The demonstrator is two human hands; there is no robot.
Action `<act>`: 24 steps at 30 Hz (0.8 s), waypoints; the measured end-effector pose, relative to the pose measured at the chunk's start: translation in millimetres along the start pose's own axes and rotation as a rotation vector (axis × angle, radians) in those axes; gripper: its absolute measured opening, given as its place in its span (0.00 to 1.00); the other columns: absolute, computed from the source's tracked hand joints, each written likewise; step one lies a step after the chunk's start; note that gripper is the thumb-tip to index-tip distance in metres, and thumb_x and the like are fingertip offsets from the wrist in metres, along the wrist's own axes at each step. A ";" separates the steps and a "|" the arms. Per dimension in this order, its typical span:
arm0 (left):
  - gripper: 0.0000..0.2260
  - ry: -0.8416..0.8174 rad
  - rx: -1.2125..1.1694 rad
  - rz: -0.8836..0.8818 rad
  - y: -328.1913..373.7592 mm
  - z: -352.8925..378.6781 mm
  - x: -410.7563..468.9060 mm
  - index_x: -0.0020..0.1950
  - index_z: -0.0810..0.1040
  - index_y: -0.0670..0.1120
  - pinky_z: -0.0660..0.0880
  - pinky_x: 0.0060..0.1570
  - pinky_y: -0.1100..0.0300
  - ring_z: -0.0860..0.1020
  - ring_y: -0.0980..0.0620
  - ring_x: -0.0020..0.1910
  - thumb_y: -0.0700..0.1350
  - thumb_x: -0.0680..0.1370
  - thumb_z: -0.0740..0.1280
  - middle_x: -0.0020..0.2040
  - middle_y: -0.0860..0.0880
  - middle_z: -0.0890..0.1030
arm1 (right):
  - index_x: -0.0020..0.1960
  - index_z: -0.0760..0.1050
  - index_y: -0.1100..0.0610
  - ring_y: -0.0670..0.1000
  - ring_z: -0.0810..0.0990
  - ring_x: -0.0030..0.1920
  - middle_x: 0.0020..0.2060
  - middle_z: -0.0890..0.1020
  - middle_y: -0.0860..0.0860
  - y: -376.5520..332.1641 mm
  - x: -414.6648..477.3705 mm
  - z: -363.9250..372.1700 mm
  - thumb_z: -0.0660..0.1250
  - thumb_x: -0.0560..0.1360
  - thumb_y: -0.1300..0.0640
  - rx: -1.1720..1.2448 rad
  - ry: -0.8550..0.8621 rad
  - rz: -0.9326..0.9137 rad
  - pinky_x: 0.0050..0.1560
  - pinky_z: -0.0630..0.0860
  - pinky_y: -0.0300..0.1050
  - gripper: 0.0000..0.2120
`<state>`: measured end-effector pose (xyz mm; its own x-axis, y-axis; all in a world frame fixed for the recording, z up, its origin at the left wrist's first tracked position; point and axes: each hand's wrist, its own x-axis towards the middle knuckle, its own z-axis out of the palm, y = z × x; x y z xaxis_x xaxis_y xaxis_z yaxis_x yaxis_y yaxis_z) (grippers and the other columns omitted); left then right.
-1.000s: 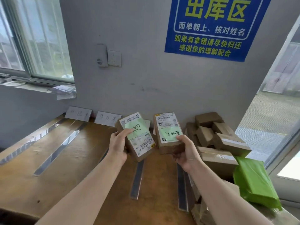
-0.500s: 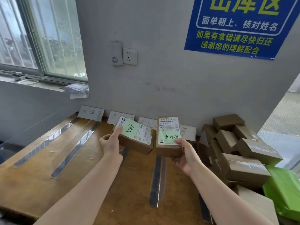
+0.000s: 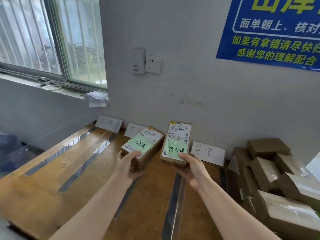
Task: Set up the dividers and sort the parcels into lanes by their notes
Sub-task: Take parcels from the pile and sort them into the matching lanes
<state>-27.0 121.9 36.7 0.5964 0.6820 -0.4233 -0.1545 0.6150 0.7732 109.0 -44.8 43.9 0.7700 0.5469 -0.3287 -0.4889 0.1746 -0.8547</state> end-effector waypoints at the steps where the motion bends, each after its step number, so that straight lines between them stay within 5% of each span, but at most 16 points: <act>1: 0.35 0.004 0.008 -0.015 -1.2 -0.8 2.1 0.71 0.63 0.50 0.81 0.47 0.40 0.78 0.37 0.56 0.36 0.69 0.75 0.59 0.39 0.77 | 0.65 0.71 0.58 0.58 0.85 0.52 0.52 0.85 0.58 0.5 4.8 0.5 0.73 0.72 0.64 -0.012 -0.003 0.003 0.56 0.80 0.57 0.23; 5: 0.41 0.046 0.034 -0.010 -2.9 -4.0 9.4 0.69 0.67 0.47 0.78 0.30 0.55 0.82 0.42 0.49 0.42 0.59 0.81 0.56 0.40 0.81 | 0.66 0.73 0.57 0.55 0.86 0.50 0.49 0.86 0.56 6.9 19.9 5.8 0.74 0.72 0.60 -0.110 -0.021 0.030 0.53 0.82 0.53 0.24; 10: 0.31 0.119 0.034 0.002 1.9 -15.5 24.0 0.67 0.65 0.46 0.77 0.32 0.56 0.81 0.45 0.48 0.39 0.69 0.77 0.55 0.40 0.80 | 0.62 0.76 0.56 0.53 0.85 0.51 0.49 0.86 0.54 18.9 35.1 25.8 0.75 0.71 0.53 -0.222 -0.039 0.033 0.58 0.79 0.53 0.21; 15: 0.33 0.175 0.052 0.059 17.9 -34.3 49.4 0.69 0.65 0.46 0.76 0.44 0.52 0.81 0.43 0.53 0.41 0.68 0.78 0.55 0.41 0.81 | 0.62 0.77 0.56 0.54 0.82 0.55 0.51 0.86 0.52 31.4 58.8 54.6 0.77 0.68 0.47 -0.302 -0.030 0.043 0.63 0.76 0.55 0.25; 19: 0.33 0.200 0.037 0.099 42.1 -51.3 74.7 0.69 0.63 0.47 0.77 0.49 0.50 0.80 0.43 0.54 0.41 0.70 0.77 0.58 0.40 0.79 | 0.61 0.75 0.57 0.53 0.80 0.53 0.52 0.84 0.53 43.2 77.9 83.7 0.76 0.70 0.46 -0.339 0.007 0.075 0.47 0.75 0.46 0.25; 24: 0.34 0.164 0.051 0.105 79.1 -73.3 113.6 0.71 0.62 0.47 0.78 0.52 0.49 0.81 0.43 0.55 0.41 0.70 0.77 0.59 0.40 0.79 | 0.56 0.76 0.57 0.53 0.80 0.49 0.50 0.84 0.54 62.2 106.2 134.6 0.74 0.72 0.47 -0.365 0.023 0.118 0.38 0.71 0.44 0.18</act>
<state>-29.2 277.1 15.2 0.4425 0.7993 -0.4065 -0.1665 0.5187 0.8386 105.2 134.4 9.9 0.7285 0.5265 -0.4384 -0.3991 -0.1939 -0.8962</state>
